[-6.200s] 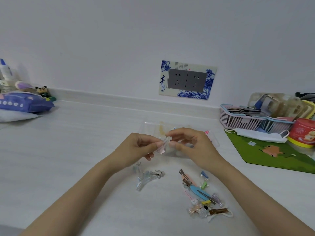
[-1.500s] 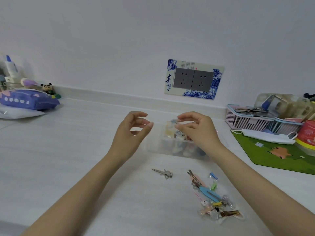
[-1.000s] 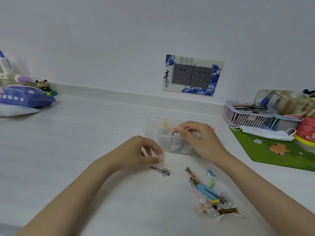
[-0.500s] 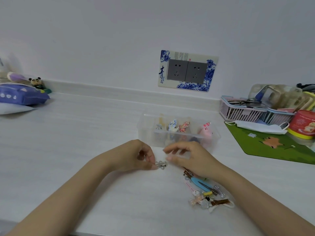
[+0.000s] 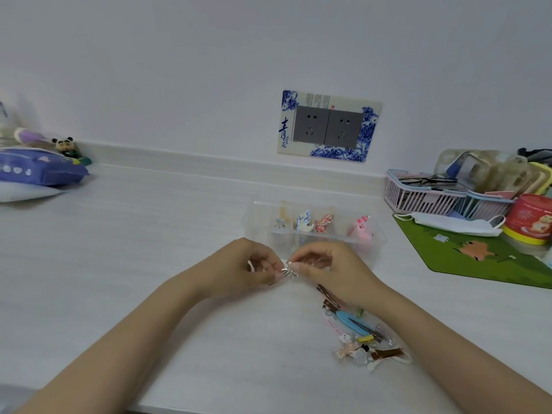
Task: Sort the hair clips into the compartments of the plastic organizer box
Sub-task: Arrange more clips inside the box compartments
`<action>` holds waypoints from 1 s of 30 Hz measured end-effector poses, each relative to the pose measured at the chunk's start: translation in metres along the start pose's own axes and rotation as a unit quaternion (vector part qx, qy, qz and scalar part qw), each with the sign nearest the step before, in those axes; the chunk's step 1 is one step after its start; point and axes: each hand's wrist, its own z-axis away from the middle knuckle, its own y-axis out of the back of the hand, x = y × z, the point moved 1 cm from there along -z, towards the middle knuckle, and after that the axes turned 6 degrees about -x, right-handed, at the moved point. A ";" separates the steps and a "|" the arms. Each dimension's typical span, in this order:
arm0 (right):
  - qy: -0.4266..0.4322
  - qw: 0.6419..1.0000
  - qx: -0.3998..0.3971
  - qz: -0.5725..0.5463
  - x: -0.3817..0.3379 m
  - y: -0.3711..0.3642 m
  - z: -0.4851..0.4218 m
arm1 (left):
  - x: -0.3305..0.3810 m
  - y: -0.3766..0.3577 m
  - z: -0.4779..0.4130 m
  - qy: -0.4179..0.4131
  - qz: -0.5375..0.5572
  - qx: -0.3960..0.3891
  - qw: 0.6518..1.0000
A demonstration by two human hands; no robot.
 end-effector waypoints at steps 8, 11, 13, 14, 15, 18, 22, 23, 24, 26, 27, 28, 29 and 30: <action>0.029 0.987 0.081 -0.134 -0.033 0.026 -0.042 | 0.003 0.011 -0.004 -0.070 0.076 0.211 0.972; 0.011 0.988 0.111 -0.107 -0.030 0.037 -0.070 | -0.002 0.015 -0.003 -0.065 0.065 0.258 0.962; -0.007 0.991 0.106 -0.084 -0.023 0.043 -0.086 | -0.004 0.016 -0.002 -0.052 0.075 0.282 0.955; -0.018 0.993 0.092 -0.066 -0.019 0.044 -0.093 | -0.004 0.016 -0.003 -0.048 0.076 0.289 0.953; -0.030 0.996 0.073 -0.046 -0.016 0.045 -0.098 | -0.004 0.016 -0.003 -0.046 0.076 0.291 0.953; -0.054 0.998 0.013 0.015 -0.010 0.041 -0.103 | -0.004 0.015 -0.003 -0.043 0.080 0.283 0.955; -0.028 0.992 0.028 0.120 -0.011 0.042 -0.096 | -0.002 0.013 -0.003 -0.037 0.078 0.259 0.962; -0.021 0.990 0.036 0.133 -0.012 0.045 -0.092 | -0.002 0.012 -0.004 -0.037 0.074 0.250 0.965; -0.013 0.990 0.044 0.134 -0.013 0.047 -0.085 | -0.001 0.010 -0.004 -0.036 0.068 0.237 0.968; 0.006 0.991 0.058 0.120 -0.017 0.051 -0.068 | -0.001 0.007 -0.004 -0.035 0.056 0.207 0.976; 0.014 0.992 0.066 0.107 -0.019 0.054 -0.057 | 0.000 0.005 -0.004 -0.035 0.052 0.189 0.980; 0.018 0.993 0.073 0.091 -0.021 0.056 -0.046 | 0.000 0.002 -0.005 -0.036 0.050 0.172 0.983; 0.021 0.994 0.075 0.070 -0.022 0.058 -0.035 | 0.000 0.000 -0.005 -0.036 0.050 0.154 0.986; 0.022 0.996 0.073 0.047 -0.022 0.061 -0.023 | 0.001 -0.003 -0.006 -0.038 0.051 0.136 0.989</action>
